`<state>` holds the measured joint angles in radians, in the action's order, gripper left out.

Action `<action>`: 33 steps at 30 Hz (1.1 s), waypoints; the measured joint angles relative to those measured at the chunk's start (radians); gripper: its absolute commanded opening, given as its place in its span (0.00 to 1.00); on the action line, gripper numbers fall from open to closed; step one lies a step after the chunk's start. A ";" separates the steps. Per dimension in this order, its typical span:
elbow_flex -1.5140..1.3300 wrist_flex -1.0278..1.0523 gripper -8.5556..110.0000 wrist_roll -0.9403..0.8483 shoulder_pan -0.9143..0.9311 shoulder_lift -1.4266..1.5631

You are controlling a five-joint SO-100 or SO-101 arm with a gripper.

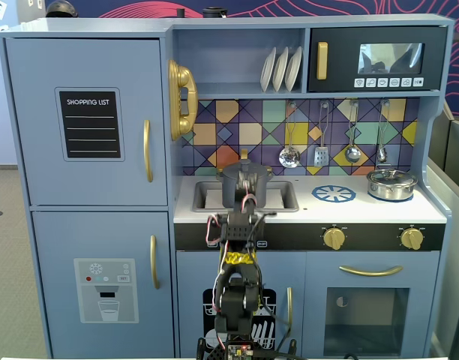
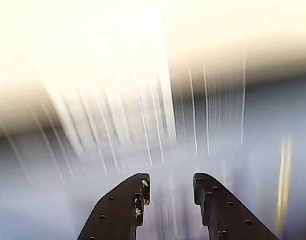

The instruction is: Take off the lid from the gray recipient and place it on the counter

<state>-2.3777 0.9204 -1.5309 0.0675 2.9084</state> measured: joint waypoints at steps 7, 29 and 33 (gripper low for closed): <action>0.196 -0.302 0.22 -0.026 -0.015 -0.137; 0.291 -0.730 0.21 -0.092 0.003 -0.497; 0.321 -0.762 0.21 -0.094 0.003 -0.571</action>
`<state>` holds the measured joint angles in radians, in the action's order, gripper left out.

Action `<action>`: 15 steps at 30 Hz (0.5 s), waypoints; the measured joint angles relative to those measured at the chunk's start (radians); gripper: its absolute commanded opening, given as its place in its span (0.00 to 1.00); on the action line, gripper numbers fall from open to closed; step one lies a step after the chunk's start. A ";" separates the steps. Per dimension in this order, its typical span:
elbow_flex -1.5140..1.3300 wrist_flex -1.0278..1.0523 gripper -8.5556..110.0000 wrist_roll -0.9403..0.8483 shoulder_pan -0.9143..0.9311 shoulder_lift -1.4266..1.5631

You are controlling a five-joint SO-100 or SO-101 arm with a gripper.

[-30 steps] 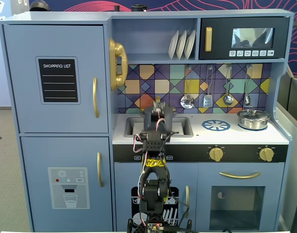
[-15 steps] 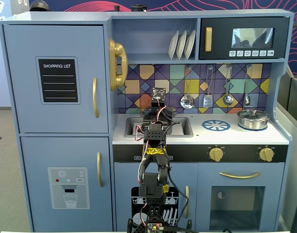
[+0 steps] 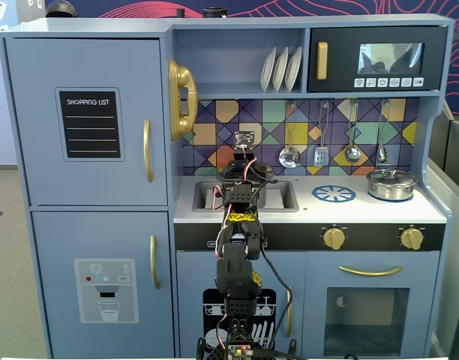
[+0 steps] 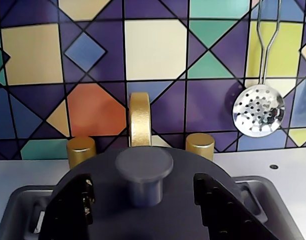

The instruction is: Take off the lid from the gray recipient and place it on the counter

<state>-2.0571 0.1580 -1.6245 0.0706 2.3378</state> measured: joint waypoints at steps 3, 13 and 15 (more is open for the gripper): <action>0.031 0.000 0.20 0.000 -0.002 -0.054; 0.141 0.000 0.19 0.000 -0.032 -0.215; 0.158 0.000 0.19 0.000 -0.031 -0.242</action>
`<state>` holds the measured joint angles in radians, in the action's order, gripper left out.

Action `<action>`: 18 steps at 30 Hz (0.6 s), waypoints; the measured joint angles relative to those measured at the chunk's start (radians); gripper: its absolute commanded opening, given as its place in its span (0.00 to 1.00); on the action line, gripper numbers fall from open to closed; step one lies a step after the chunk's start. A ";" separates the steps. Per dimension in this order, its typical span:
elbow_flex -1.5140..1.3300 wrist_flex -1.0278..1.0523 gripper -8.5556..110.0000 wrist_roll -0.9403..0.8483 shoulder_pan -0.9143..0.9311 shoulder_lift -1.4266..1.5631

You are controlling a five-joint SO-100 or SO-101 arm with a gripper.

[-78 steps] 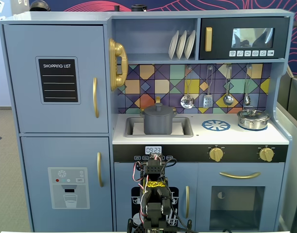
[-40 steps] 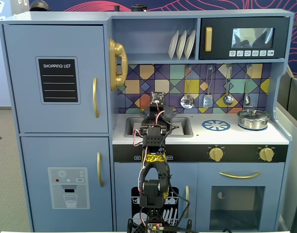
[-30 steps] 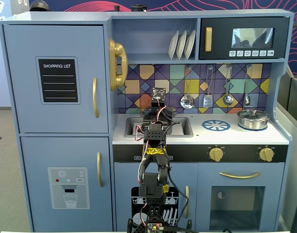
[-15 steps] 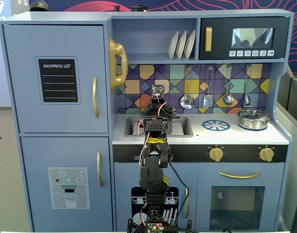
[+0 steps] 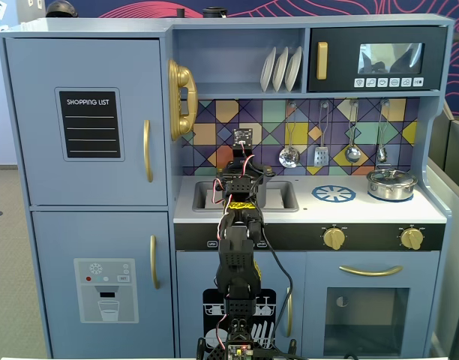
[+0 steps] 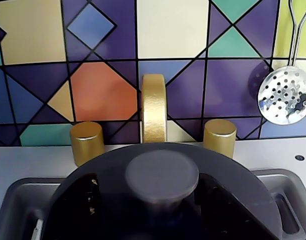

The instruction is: Take off the lid from the gray recipient and place it on the counter

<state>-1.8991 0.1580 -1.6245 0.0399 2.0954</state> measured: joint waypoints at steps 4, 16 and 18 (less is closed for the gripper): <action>0.012 0.000 0.16 0.000 0.002 -0.021; 0.021 0.003 0.07 -0.006 -0.006 -0.023; 0.040 0.005 0.07 -0.017 -0.006 -0.023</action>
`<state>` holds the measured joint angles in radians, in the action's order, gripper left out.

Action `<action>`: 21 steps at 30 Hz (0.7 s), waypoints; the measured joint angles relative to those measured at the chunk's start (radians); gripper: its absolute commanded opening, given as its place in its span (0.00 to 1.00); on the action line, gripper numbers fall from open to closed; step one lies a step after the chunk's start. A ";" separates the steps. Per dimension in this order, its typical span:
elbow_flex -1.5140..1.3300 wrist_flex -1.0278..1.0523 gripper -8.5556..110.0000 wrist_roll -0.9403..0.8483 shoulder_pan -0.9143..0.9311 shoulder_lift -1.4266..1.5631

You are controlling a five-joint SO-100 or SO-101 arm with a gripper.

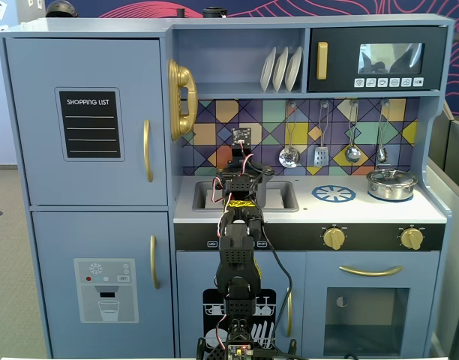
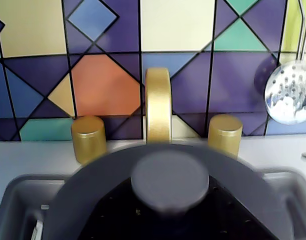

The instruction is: Take off the lid from the gray recipient and place it on the counter

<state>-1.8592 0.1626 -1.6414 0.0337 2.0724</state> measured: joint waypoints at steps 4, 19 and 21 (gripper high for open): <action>0.043 0.000 0.07 -0.018 0.018 0.014; 0.087 0.156 0.07 -0.006 0.376 0.144; 0.055 0.149 0.07 0.003 0.436 0.146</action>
<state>-1.8040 0.3114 -1.6383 0.4694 2.2181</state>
